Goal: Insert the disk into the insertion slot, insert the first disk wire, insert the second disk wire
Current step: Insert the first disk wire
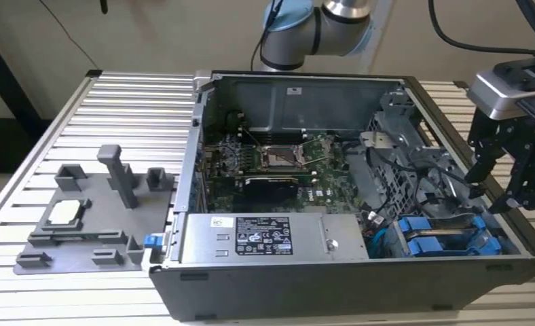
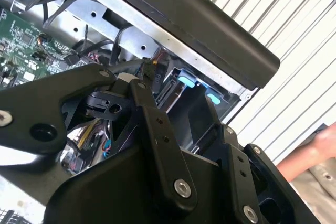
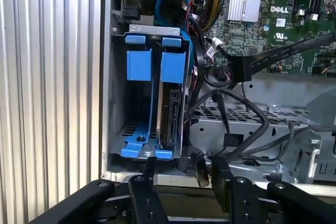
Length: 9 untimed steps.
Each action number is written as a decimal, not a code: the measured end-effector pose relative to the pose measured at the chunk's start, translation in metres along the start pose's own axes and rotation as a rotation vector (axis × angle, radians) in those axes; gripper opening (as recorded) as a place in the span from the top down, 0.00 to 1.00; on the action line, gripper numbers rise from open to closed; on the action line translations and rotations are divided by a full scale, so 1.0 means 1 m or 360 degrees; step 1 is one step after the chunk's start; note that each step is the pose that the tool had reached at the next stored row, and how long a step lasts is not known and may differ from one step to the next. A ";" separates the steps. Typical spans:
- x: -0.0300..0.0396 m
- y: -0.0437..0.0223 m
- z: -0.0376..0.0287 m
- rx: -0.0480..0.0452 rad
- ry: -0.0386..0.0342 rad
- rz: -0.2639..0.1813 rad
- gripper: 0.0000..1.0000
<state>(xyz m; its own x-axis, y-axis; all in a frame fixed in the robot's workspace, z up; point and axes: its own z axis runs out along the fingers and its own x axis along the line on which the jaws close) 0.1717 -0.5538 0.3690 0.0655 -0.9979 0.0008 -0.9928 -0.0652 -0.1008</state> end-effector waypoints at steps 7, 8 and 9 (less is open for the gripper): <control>-0.0049 -0.0013 0.0027 -0.0003 0.0003 -0.0003 0.46; -0.0053 -0.0012 0.0035 -0.0003 0.0003 -0.0003 0.46; -0.0055 -0.0013 0.0041 -0.0003 0.0004 -0.0003 0.46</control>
<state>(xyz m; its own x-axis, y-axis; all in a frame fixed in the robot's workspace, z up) 0.1730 -0.5481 0.3650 0.0669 -0.9978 0.0035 -0.9929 -0.0669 -0.0988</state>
